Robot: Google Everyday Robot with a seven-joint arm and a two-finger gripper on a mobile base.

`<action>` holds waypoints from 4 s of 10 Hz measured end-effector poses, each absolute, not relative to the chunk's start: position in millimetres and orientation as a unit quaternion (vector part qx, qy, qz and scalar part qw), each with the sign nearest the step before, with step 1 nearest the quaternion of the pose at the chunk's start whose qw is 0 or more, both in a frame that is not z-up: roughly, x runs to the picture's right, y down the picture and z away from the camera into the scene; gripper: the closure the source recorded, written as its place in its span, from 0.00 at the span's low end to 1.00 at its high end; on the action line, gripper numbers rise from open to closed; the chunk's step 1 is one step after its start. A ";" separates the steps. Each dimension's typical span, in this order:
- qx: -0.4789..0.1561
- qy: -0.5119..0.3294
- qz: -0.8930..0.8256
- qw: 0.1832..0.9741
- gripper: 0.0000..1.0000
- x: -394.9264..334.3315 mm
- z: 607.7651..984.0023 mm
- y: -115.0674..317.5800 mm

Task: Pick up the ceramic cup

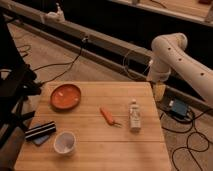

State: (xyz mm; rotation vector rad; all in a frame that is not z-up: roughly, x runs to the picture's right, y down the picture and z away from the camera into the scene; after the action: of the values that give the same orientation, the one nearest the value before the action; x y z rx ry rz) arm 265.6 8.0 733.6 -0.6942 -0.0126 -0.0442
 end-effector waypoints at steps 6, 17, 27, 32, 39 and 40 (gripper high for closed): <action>-0.327 -0.086 -0.102 0.935 0.20 224.4 731.4 -8.1; -0.300 -0.157 -0.297 0.893 0.20 87.1 664.4 83.9; -0.251 -0.314 -0.416 0.816 0.20 -41.0 650.3 147.2; -0.230 -0.351 -0.478 0.772 0.20 -78.1 624.9 178.8; -0.238 -0.383 -0.483 0.751 0.20 -112.6 637.0 215.2; -0.240 -0.389 -0.482 0.747 0.20 -118.9 639.9 222.4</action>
State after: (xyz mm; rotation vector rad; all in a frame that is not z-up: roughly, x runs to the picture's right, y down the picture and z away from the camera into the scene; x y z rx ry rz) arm -118.9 222.4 639.9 -0.5261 -0.8507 -1.0549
